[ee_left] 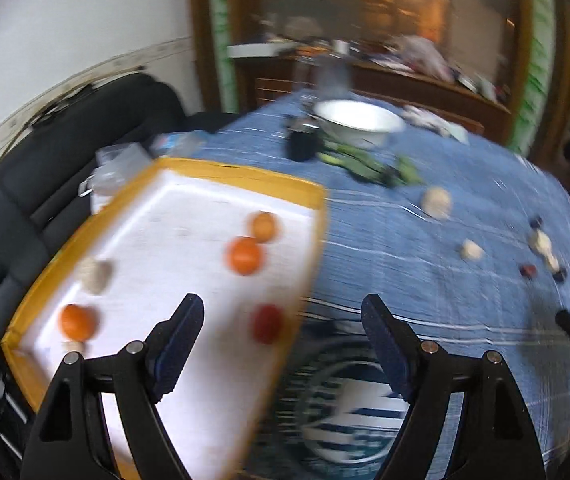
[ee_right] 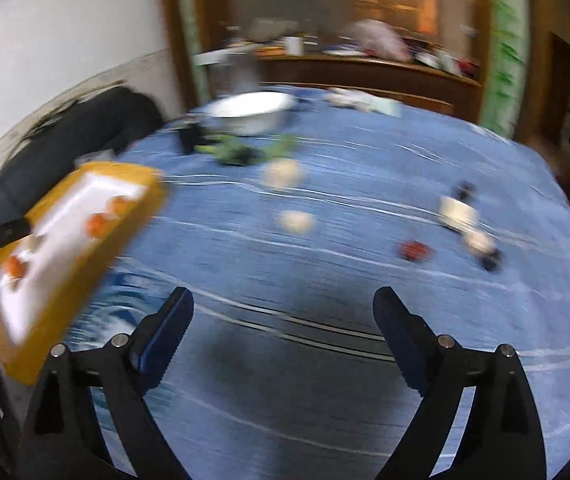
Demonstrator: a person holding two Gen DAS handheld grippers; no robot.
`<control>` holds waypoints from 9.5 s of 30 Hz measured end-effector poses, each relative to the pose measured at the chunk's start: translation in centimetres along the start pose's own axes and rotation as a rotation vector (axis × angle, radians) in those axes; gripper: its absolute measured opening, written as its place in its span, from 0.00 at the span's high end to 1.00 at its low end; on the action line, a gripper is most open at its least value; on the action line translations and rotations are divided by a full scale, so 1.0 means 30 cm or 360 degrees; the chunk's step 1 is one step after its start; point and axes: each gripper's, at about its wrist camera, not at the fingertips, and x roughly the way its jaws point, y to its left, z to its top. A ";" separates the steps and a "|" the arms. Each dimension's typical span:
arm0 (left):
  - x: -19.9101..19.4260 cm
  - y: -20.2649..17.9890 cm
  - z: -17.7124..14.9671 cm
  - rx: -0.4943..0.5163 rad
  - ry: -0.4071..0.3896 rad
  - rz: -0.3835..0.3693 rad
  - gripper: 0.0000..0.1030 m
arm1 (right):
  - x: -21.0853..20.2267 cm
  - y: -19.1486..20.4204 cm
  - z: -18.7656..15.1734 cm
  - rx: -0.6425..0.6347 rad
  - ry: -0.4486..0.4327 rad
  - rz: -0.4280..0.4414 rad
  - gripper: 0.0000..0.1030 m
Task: Organize fruits
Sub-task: 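Grasp a dark round plum with the right gripper while the left grasps a dark red date, then carry the plum and date over the white tray with both grippers, then open both grippers to drop the plum and date into the tray, then grasp a round beige bun with the right gripper while the left grasps another bun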
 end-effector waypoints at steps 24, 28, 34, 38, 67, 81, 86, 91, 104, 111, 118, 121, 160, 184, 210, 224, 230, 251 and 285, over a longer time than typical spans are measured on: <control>0.200 -0.746 0.014 0.0415 0.0088 -0.0451 0.22 | 0.231 -0.550 0.078 0.0238 0.0180 -0.0369 0.78; 0.243 -0.849 0.017 0.0452 0.0091 -0.0463 0.33 | 0.185 -0.574 0.054 0.0315 0.0133 -0.0359 0.78; 0.263 -0.911 0.030 0.0519 0.0099 -0.0477 0.75 | 0.148 -0.612 0.038 0.0413 0.0086 -0.0320 0.78; 0.252 -0.870 0.024 0.0513 0.0124 -0.0545 0.76 | 0.155 -0.608 0.040 0.0417 0.0081 -0.0293 0.78; -0.006 -0.456 -0.140 0.0368 0.0059 -0.0443 0.76 | -0.016 -0.267 -0.115 0.0262 0.0063 -0.0217 0.78; -0.028 -0.394 -0.181 0.0347 0.0000 -0.0391 0.76 | -0.052 -0.177 -0.159 0.0271 0.0042 -0.0206 0.78; -0.032 -0.382 -0.191 0.0346 0.0001 -0.0384 0.76 | -0.053 -0.155 -0.165 0.0272 0.0022 -0.0183 0.78; -0.039 -0.376 -0.202 0.0354 -0.0012 -0.0376 0.76 | -0.054 -0.135 -0.169 0.0255 0.0013 -0.0172 0.78; -0.034 -0.357 -0.213 0.0349 -0.0025 -0.0352 0.76 | -0.061 -0.109 -0.182 0.0225 -0.0015 -0.0166 0.78; -0.041 -0.355 -0.216 0.0353 -0.0030 -0.0352 0.76 | -0.064 -0.105 -0.185 0.0218 -0.0035 -0.0173 0.78; -0.058 -0.341 -0.216 0.0351 -0.0053 -0.0341 0.76 | -0.071 -0.094 -0.185 0.0204 -0.0041 -0.0166 0.78; -0.057 -0.330 -0.216 0.0340 -0.0051 -0.0331 0.76 | -0.074 -0.089 -0.186 0.0202 -0.0042 -0.0164 0.78; -0.098 0.062 -0.142 0.0035 -0.0088 -0.0030 0.76 | -0.097 0.131 -0.069 0.0001 -0.0122 -0.0033 0.77; -0.008 0.448 -0.147 -0.0293 0.0039 0.0213 0.76 | 0.025 0.630 0.064 -0.0373 -0.0073 0.0414 0.77; 0.052 0.463 -0.161 -0.0262 0.0148 0.0248 0.76 | 0.251 0.816 0.095 -0.0465 0.0115 0.0549 0.77; 0.057 0.494 -0.180 -0.0282 0.0164 0.0291 0.69 | 0.314 0.855 0.130 -0.0498 0.0139 0.0535 0.76; 0.036 0.457 -0.186 -0.0184 0.0157 0.0319 0.37 | 0.331 0.858 0.137 -0.0504 0.0128 0.0481 0.60; -0.073 0.150 -0.116 -0.0064 -0.0048 0.0073 0.21 | 0.064 0.173 0.064 -0.0075 -0.0017 0.0100 0.08; 0.298 -0.614 0.063 0.0384 0.0098 -0.0289 0.77 | 0.243 -0.511 0.086 0.0311 0.0182 -0.0366 0.72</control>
